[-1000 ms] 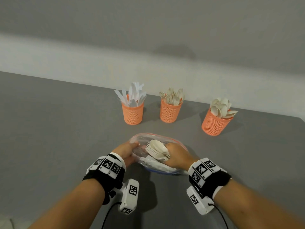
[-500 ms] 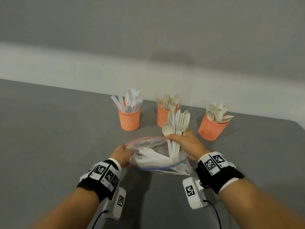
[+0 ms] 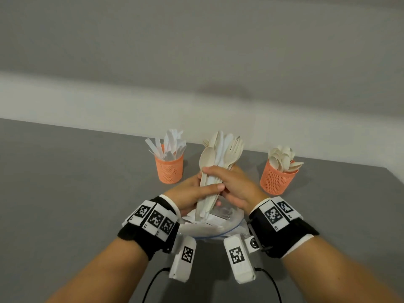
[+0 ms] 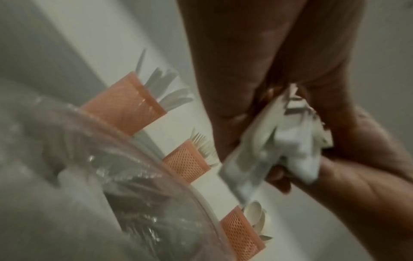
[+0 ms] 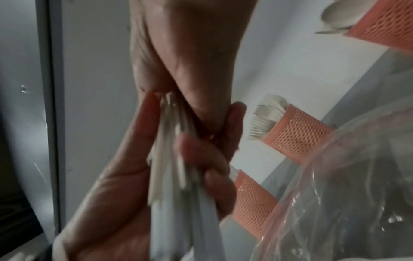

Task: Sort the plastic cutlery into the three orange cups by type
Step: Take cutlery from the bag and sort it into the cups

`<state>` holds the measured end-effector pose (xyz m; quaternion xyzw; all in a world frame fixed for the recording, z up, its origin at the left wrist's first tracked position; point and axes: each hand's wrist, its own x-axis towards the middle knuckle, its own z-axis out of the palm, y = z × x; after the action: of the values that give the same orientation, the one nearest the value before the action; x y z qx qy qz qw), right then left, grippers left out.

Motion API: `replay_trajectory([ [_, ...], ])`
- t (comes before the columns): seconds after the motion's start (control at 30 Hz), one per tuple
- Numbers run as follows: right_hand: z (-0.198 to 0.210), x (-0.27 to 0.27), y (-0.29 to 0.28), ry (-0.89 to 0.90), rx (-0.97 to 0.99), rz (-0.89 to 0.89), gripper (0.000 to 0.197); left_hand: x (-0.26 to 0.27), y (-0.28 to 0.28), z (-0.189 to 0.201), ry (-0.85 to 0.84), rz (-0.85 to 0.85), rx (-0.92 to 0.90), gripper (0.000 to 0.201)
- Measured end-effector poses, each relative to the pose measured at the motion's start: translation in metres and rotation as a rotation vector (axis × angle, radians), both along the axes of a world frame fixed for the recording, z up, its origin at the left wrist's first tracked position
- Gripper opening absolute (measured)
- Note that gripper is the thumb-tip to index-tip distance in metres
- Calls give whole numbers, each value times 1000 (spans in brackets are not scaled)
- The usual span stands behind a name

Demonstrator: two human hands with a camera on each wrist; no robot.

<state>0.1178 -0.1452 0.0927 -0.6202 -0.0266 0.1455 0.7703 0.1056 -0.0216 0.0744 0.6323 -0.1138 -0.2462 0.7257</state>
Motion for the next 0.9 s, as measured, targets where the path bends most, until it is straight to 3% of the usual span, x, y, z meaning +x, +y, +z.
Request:
replay_trajectory([
  [0.07,4,-2,-4,-2,-97,76,7,-3,-1,-3,58,-81,-44,21],
  [0.13,6,-2,-11,-21,-199,172,8,-2,1,-8,41,-125,-47,37],
  [0.23,6,-2,-17,-28,-270,291,27,2,2,-11,33,-122,-57,65],
  [0.3,7,1,-19,5,-292,326,45,3,1,-13,78,-116,-154,67],
  [0.37,7,2,-19,30,-256,356,38,1,0,-10,109,-110,-192,57],
  [0.5,0,4,-17,-107,-409,146,33,2,4,-9,164,-14,-154,16],
  [0.57,-6,6,-15,-237,-541,-134,46,6,6,-12,184,94,-161,13],
  [0.63,-4,3,-13,-405,-584,-328,33,9,7,-14,194,201,-181,20],
  [0.73,-1,-3,-1,-527,-665,-159,8,11,6,-10,215,275,-256,26],
  [0.9,-10,-4,13,-605,-878,-57,27,16,8,-8,284,299,-379,17],
])
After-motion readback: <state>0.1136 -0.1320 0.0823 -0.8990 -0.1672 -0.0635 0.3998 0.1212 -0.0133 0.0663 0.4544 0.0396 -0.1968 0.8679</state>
